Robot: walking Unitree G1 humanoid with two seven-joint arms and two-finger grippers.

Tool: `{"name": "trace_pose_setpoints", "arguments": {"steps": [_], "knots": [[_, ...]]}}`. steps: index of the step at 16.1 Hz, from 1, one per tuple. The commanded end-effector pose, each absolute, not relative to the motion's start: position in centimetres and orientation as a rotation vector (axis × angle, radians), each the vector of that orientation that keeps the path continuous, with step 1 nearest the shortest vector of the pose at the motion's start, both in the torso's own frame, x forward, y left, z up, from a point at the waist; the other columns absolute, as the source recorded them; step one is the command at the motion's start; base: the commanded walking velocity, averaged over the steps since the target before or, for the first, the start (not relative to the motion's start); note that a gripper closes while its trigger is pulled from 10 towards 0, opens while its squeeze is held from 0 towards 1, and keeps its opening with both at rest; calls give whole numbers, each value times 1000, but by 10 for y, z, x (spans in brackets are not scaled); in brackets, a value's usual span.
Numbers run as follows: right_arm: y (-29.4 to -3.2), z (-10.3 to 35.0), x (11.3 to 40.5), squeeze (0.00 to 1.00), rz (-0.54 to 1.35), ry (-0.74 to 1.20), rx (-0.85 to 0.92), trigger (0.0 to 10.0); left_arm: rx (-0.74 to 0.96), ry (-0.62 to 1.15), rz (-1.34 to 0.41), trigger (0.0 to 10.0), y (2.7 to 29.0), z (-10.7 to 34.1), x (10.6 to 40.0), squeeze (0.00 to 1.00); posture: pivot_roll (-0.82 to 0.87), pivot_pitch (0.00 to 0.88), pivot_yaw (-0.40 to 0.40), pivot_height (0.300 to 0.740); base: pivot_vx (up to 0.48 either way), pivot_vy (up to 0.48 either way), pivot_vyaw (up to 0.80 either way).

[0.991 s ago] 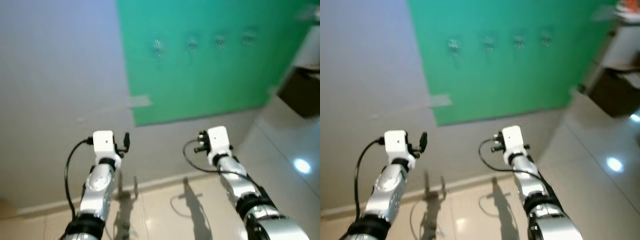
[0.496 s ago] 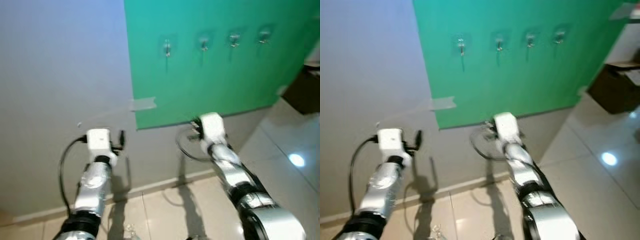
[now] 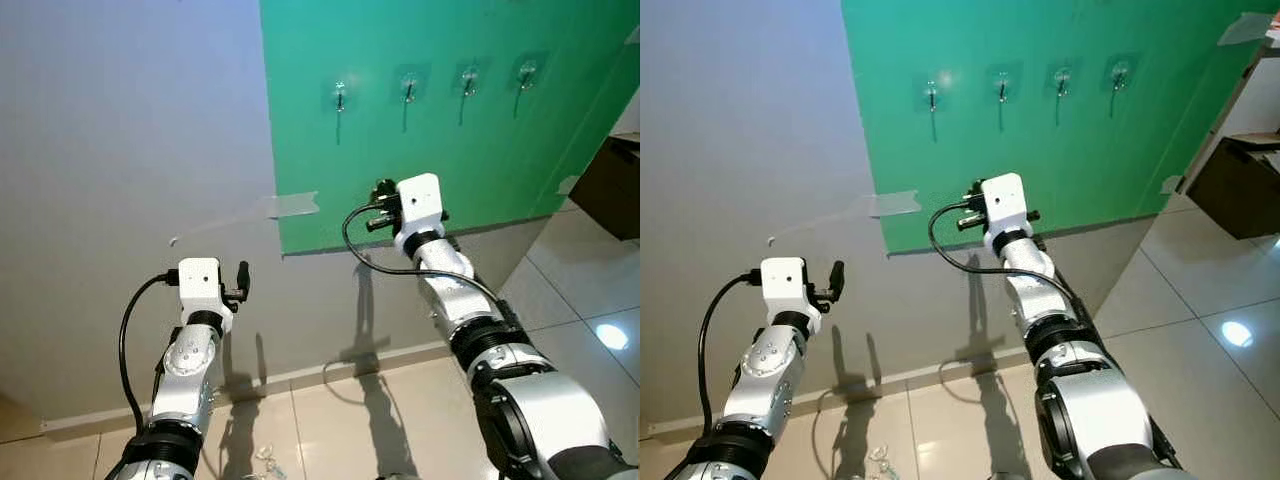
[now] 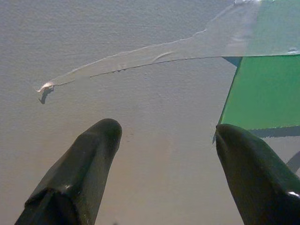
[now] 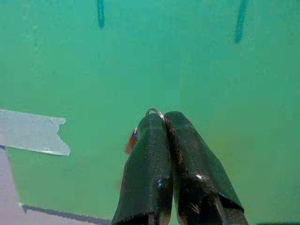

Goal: Hang keys on a hook

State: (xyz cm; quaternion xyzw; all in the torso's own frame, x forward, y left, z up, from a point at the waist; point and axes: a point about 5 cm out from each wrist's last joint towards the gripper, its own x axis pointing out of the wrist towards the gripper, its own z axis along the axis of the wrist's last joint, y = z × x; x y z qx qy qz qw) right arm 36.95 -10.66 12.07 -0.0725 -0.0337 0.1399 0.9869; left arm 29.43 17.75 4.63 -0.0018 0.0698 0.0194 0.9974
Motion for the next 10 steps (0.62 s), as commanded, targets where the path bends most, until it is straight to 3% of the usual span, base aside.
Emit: {"name": "trace_pose_setpoints", "arguments": {"steps": [1,4,10], "knots": [[-106,114,367,0,291,-41,-136,0,-3,131,49,10000,179,48,294,0,17,0,-6,740,0,-450,0],[-105,111,365,0,296,-30,-133,0,-4,131,58,10000,181,47,293,0,17,0,-7,740,0,-445,0],[-98,101,359,0,341,-6,-133,0,-7,132,59,10000,178,47,294,0,16,0,-12,740,269,-392,0]]}}
